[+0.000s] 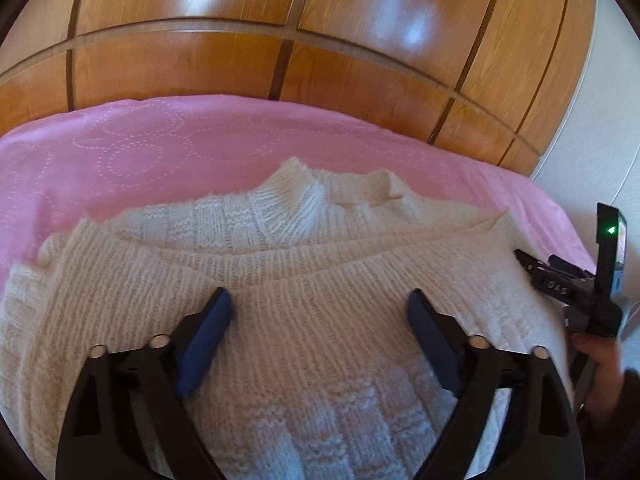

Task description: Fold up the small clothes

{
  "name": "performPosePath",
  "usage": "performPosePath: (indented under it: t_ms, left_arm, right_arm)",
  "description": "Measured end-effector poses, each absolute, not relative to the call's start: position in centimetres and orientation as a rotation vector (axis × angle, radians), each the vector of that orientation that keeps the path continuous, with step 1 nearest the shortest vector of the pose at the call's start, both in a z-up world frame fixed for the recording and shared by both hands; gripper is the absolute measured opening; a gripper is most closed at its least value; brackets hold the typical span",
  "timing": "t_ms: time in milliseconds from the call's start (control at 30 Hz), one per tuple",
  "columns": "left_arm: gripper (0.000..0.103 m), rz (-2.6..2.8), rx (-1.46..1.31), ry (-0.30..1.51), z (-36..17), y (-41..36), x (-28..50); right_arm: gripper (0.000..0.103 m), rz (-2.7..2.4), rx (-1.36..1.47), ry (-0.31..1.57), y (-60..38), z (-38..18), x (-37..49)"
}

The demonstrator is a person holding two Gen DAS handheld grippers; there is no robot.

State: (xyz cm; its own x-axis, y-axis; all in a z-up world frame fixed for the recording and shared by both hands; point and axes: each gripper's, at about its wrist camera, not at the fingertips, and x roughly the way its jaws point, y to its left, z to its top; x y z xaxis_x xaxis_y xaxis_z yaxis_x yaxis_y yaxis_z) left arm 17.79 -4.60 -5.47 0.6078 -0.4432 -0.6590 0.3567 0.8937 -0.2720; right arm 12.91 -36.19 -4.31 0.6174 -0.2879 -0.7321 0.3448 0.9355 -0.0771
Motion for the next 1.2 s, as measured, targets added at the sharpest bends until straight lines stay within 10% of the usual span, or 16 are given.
performPosePath:
  t_ms: [1200]
  left_arm:
    - [0.099,-0.254,-0.109,0.708,-5.1,-0.9,10.2]
  right_arm:
    - [0.101,-0.089,-0.162,0.779,-25.5,-4.9,-0.4]
